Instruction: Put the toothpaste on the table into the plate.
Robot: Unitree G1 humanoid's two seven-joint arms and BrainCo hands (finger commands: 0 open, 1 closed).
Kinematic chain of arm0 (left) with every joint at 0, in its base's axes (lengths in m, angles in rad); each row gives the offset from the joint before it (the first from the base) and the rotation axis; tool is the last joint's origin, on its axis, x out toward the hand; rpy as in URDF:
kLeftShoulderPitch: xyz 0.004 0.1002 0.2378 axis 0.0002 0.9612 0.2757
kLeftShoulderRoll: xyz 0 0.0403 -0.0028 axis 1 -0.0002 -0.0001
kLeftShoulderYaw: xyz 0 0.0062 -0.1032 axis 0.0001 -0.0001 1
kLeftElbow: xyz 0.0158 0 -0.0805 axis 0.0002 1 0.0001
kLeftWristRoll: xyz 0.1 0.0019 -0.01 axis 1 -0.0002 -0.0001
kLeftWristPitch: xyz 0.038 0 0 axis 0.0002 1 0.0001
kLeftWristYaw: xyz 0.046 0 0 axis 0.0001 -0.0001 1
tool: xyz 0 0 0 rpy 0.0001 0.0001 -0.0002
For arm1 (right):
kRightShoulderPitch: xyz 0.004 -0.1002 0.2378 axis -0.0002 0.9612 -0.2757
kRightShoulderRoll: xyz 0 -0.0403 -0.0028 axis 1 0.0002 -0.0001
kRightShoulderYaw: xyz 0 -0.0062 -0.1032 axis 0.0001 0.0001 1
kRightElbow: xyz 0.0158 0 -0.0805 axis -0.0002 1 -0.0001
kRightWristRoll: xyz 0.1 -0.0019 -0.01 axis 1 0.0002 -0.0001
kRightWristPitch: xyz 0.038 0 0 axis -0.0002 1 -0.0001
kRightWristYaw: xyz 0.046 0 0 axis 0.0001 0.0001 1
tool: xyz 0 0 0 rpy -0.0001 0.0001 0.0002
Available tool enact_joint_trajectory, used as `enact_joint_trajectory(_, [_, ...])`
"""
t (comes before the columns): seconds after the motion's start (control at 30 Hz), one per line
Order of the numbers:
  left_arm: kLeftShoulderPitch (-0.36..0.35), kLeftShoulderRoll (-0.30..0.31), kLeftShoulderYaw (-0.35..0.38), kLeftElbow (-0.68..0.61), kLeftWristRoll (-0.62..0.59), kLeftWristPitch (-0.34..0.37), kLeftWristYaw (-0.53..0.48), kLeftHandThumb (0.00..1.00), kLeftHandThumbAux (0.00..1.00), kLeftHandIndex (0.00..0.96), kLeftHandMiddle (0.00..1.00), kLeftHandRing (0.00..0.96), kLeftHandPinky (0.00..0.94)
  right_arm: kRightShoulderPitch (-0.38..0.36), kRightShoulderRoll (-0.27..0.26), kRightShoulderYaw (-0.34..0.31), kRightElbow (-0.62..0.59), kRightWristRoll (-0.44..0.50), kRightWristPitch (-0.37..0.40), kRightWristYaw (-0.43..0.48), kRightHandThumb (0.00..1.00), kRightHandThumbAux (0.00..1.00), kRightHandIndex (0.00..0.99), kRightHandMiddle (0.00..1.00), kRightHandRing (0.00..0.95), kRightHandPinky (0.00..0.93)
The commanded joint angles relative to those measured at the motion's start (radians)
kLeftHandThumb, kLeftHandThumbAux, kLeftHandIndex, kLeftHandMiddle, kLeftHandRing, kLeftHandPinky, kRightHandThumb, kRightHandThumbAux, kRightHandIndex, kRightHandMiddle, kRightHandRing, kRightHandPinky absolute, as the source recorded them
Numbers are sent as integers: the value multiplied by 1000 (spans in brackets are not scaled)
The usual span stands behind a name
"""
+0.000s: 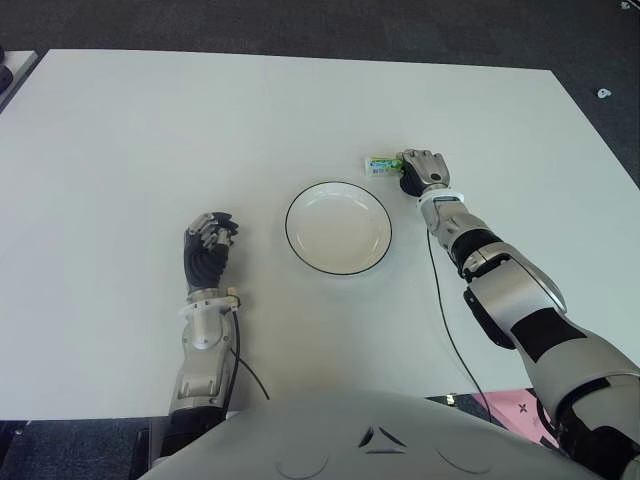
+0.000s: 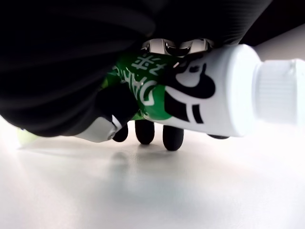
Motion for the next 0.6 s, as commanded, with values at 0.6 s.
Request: enact_joint_trajectory(0.6, [23,-21,10,42,-15,33,13,710,721,432,518,519,531,54,43,-288,0,273,-113,22,948,662,377,505,524,808])
